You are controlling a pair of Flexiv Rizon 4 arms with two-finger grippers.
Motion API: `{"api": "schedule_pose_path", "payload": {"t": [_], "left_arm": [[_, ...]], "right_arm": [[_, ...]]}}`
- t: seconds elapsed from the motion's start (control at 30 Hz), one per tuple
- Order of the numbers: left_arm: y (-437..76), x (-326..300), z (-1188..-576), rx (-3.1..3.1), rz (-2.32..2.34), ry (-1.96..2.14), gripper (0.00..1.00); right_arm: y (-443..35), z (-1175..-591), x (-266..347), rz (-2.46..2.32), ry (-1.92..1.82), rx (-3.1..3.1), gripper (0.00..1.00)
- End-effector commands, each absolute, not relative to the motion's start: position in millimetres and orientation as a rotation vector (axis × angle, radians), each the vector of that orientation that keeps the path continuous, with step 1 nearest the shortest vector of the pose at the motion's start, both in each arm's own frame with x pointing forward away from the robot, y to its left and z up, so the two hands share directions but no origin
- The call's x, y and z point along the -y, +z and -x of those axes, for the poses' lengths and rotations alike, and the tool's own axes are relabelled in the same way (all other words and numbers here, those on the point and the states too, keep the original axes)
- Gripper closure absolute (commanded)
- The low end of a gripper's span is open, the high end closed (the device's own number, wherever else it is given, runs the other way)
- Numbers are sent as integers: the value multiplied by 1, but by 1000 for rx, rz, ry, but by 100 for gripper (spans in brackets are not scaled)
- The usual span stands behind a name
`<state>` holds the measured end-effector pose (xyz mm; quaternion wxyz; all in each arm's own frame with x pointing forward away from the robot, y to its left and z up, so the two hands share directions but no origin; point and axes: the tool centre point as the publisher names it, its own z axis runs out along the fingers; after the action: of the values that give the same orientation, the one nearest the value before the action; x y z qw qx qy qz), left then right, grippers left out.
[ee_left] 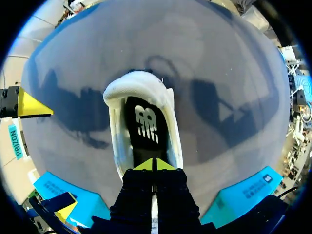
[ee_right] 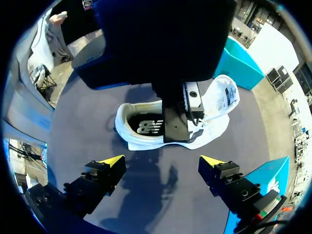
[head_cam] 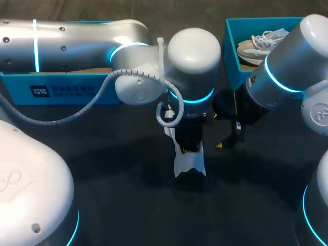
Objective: Take the shoe out of the shoebox, open the shoe tongue, remove and reinsert the insole, then place the shoe into the shoebox
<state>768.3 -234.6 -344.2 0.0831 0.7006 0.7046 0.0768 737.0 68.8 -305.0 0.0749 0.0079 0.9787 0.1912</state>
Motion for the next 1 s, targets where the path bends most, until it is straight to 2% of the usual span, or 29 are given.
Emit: {"api": "schedule_pose_path", "payload": {"t": [0.03, 0.07, 0.1, 1.0], "left_arm": [[-345, 237, -770, -2097, -2061, 283, 51], [-346, 237, -772, -2100, -2056, 283, 15], [-347, 237, -773, -2106, -2053, 283, 0], [-350, 237, -779, -2151, -2050, 227, 0]], "right_arm": [[-306, -737, -69, -24, 572, -2935, 0], [-306, -737, -69, -24, 572, -2935, 0], [-306, -737, -69, -24, 572, -2935, 0], [-306, -737, -69, -24, 572, -2935, 0]]}}
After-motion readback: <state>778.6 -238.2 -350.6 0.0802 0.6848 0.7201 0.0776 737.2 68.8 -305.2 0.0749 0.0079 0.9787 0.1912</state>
